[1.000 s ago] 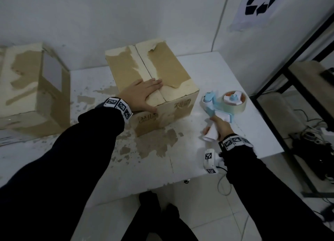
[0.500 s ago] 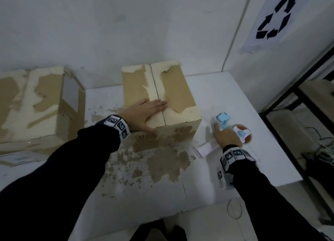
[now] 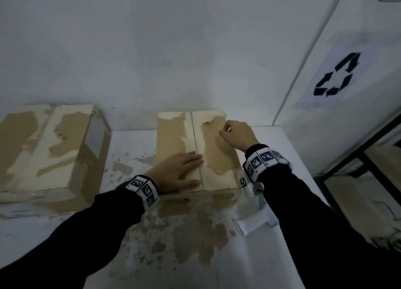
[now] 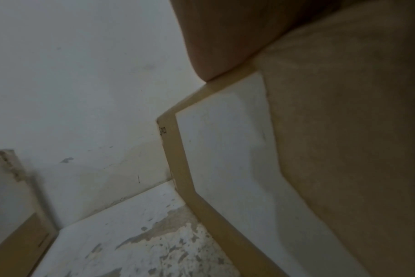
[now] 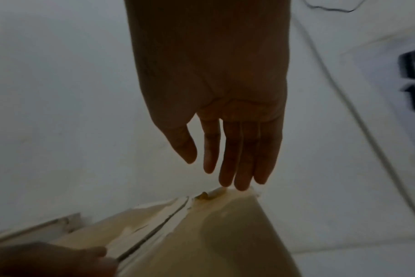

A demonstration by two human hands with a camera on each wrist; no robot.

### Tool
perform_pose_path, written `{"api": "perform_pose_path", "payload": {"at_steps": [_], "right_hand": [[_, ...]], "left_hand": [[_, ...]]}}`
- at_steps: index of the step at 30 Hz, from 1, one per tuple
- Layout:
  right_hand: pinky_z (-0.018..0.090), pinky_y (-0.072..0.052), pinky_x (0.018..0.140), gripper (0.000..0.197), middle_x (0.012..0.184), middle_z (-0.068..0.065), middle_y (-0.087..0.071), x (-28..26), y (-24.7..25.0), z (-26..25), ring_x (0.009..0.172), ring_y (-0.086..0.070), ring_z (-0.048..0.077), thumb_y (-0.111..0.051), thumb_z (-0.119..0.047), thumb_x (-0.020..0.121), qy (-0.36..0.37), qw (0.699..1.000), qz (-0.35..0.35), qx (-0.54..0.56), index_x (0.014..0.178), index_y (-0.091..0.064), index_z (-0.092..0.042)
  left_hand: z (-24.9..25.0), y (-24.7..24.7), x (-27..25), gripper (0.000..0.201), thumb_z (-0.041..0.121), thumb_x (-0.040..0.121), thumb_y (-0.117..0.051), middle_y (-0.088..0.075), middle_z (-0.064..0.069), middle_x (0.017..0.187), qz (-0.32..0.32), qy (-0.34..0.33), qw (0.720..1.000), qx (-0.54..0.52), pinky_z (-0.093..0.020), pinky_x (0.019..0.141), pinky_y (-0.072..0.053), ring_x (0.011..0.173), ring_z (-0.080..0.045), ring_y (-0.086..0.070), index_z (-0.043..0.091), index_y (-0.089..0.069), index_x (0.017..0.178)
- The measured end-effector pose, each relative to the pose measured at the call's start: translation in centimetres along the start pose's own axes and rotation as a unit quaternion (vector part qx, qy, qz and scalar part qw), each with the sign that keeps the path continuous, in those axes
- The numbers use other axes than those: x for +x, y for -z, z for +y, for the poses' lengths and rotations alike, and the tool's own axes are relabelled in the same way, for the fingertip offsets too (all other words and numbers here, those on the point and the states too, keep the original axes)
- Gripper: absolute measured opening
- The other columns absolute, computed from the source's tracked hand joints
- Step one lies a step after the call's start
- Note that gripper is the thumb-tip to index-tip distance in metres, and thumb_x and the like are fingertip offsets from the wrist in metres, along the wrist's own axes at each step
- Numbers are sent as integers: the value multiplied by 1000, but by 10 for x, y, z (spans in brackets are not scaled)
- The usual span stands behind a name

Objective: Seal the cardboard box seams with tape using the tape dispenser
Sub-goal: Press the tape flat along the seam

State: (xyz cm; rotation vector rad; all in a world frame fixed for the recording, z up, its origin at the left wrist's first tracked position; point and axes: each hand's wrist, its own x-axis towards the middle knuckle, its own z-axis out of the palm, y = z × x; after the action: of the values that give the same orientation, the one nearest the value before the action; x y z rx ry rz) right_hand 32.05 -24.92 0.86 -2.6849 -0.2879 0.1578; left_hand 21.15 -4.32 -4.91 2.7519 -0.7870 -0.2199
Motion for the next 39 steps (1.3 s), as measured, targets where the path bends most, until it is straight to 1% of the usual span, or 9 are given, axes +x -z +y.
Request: {"api": "perform_pose_path", "payload": {"at_steps": [5, 10, 14, 21, 25, 27, 29, 33, 39], "right_hand": [[37, -36, 105, 43, 146, 14, -42, 54, -4, -25, 132, -43, 29, -36, -24, 101, 107, 977, -140, -116, 141, -39, -8], [44, -18, 119, 54, 163, 6, -4, 107, -19, -42, 149, -10, 23, -25, -26, 104, 158, 945, -213, -192, 153, -8, -10], [47, -23, 116, 49, 158, 10, -23, 139, -25, -51, 143, -26, 28, -24, -25, 105, 158, 942, -236, -178, 152, -18, -14], [34, -35, 95, 41, 128, 26, -48, 173, -38, -56, 114, -49, 32, -20, -20, 106, 111, 942, -315, -43, 118, -51, 4], [33, -19, 117, 86, 140, 2, -46, 192, -40, -36, 131, -41, 17, -10, -69, 93, 85, 914, -377, 126, 134, -55, -8], [37, -20, 119, 112, 143, 3, -50, 204, -48, -25, 132, -44, 16, -14, -94, 66, 64, 885, -416, 201, 131, -60, -15], [37, -22, 119, 122, 144, 8, -50, 206, -49, -23, 133, -45, 18, -15, -98, 59, 58, 875, -434, 208, 135, -55, -12], [29, -17, 119, 105, 152, 6, -37, 197, -41, -27, 139, -36, 18, 2, -81, 81, 20, 885, -423, 192, 143, -42, -7], [29, -4, 118, 94, 159, 2, -21, 191, -35, -28, 147, -15, 15, 6, -73, 86, 37, 897, -409, 160, 148, -34, -15]], "left_hand": [[0, -2, 2, 71, 66, 88, -32, -11, 13, 157, 4, 12, 1000, 20, -26, 116, -2, 144, -8, -8, 32, -15, 149], [-1, 3, 3, 74, 62, 88, -38, -1, 19, 156, -4, 44, 997, -56, -23, 116, -2, 142, -2, -4, 35, -5, 149], [-9, 31, 14, 71, 52, 90, -45, 5, 22, 153, 40, 89, 987, -127, -19, 112, -9, 137, 3, -4, 34, -9, 148], [-65, 72, 77, 70, 46, 91, -51, -18, -1, 156, 20, 91, 996, -4, -27, 115, -22, 139, -16, -26, 17, -24, 148], [-86, 75, 122, 73, 38, 86, -60, -28, -13, 148, 53, 119, 991, 45, -32, 108, -33, 131, -27, -38, 8, -28, 144], [-87, 69, 138, 78, 45, 90, -51, -18, -15, 153, 28, 164, 985, 34, -32, 113, -22, 140, -28, -25, 7, -15, 148], [-87, 59, 149, 84, 55, 93, -34, 7, -11, 158, -72, 201, 976, 46, -33, 117, -6, 146, -23, 1, 8, 9, 148], [-89, 49, 147, 79, 55, 95, -19, 25, -12, 154, -140, 196, 966, 93, -38, 118, 3, 144, -21, 19, 8, 21, 145], [-79, 53, 134, 67, 50, 98, -12, 28, -13, 152, -211, 164, 955, 129, -41, 118, 6, 142, -24, 25, 17, 22, 145]]}}
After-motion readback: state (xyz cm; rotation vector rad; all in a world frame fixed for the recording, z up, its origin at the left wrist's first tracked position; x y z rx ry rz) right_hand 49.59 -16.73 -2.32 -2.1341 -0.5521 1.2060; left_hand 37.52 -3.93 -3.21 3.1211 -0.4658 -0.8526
